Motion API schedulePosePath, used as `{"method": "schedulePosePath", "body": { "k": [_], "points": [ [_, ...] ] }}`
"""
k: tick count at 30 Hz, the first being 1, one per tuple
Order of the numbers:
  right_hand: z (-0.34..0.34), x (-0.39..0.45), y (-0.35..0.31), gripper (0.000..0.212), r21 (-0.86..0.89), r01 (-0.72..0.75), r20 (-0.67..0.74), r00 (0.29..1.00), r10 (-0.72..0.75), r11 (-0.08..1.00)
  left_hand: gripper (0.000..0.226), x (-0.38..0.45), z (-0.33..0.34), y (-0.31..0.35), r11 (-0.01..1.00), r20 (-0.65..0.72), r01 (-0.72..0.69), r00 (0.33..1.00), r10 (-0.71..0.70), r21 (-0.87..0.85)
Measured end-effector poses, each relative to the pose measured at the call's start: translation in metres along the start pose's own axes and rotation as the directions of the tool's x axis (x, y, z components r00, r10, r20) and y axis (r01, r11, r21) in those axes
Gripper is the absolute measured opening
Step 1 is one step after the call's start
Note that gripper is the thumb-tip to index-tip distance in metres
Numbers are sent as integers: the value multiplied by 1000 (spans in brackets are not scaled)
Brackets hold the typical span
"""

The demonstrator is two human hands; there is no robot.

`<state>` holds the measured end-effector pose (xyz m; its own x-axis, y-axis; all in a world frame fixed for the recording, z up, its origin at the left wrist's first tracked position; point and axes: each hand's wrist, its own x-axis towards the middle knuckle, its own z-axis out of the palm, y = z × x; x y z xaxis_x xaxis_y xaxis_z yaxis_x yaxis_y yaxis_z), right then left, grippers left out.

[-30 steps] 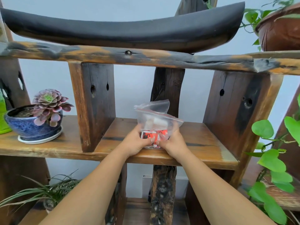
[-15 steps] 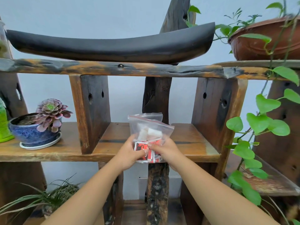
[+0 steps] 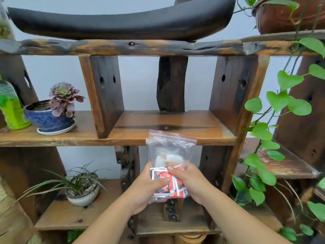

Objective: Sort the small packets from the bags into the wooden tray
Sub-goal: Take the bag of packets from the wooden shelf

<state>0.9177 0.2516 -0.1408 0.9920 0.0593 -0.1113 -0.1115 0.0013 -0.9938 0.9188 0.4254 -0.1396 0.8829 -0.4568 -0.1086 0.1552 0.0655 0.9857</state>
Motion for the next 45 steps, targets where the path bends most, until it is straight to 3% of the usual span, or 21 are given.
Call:
{"method": "schedulePosePath", "body": {
  "k": [6, 11, 26, 36, 40, 45],
  "points": [
    [11, -44, 49, 57, 150, -82, -32, 996, 88, 985, 44, -33, 3, -40, 999, -117, 4, 993, 1, 38],
    [23, -86, 76, 39, 223, -192, 73, 981, 180, 956, 50, -64, 3, -73, 997, -98, 83, 992, -82, 6],
    [53, -165, 154, 28, 136, -182, -220, 953, 208, 974, 56, -113, 7, -139, 966, 121, 257, 959, -255, 1],
    [30, -262, 192, 26, 297, -119, -446, 860, 248, 947, 51, -135, 80, -170, 934, 386, 355, 855, -345, 49],
    [4, -306, 202, 36, 308, -41, -521, 829, 204, 951, 51, -145, 126, -179, 925, 445, 367, 815, -371, 98],
    [-32, -374, 218, 34, 341, -16, -616, 752, 237, 940, 53, -162, 198, -195, 896, 509, 393, 739, -441, 205]
  ]
}}
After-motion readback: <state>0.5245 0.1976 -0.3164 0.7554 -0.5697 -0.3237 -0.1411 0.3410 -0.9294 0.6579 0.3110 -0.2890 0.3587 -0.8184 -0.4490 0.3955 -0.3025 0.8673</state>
